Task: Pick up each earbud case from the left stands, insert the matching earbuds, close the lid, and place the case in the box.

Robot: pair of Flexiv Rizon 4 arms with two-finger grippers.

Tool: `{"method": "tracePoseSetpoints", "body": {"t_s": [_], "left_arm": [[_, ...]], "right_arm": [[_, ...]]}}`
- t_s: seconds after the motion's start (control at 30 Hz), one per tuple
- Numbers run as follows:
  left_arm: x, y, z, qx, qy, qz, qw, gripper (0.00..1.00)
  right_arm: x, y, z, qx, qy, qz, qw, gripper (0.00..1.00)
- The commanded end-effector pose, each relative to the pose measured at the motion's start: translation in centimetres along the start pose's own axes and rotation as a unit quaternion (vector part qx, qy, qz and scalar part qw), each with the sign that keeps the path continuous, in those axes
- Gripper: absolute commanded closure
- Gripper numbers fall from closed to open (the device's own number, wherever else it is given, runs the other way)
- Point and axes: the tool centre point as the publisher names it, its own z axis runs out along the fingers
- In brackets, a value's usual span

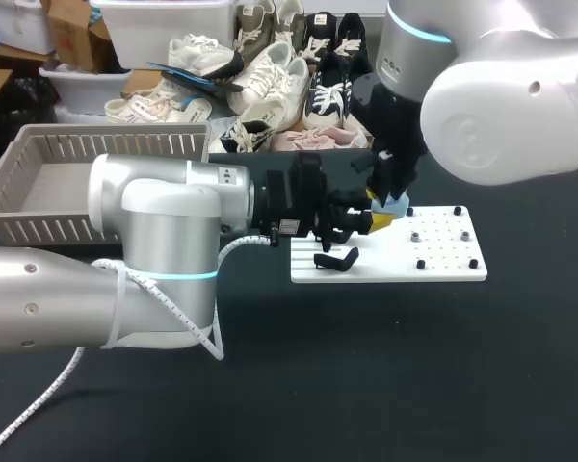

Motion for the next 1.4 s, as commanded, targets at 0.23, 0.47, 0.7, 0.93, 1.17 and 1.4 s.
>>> {"method": "tracePoseSetpoints", "body": {"t_s": [0.23, 0.47, 0.7, 0.93, 1.17, 1.4], "left_arm": [[0.0, 0.0, 0.0, -0.001, -0.001, 0.0, 1.0, 1.0], [0.0, 0.0, 0.0, -0.001, -0.001, 0.0, 1.0, 1.0], [0.0, 0.0, 0.0, -0.001, -0.001, 0.0, 1.0, 1.0], [0.0, 0.0, 0.0, -0.001, -0.001, 0.0, 1.0, 1.0], [0.0, 0.0, 0.0, -0.001, -0.001, 0.0, 1.0, 1.0], [0.0, 0.0, 0.0, -0.001, -0.001, 0.0, 1.0, 1.0]], "right_arm": [[-0.1, 0.1, -0.3, 0.0, -0.001, 0.001, 1.0, 0.67], [-0.3, -0.3, -1.8, 0.005, -0.026, 0.006, 1.0, 0.67], [-1.8, -2.2, -2.3, 0.011, -0.04, 0.035, 0.999, 0.67], [-3.2, -3.9, -1.6, 0.012, -0.04, 0.056, 0.998, 0.65], [-4.2, -5.2, -0.8, 0.009, -0.035, 0.076, 0.996, 0.66], [-4.3, -5.4, 0.3, 0.005, -0.023, 0.08, 0.997, 0.65]]}}
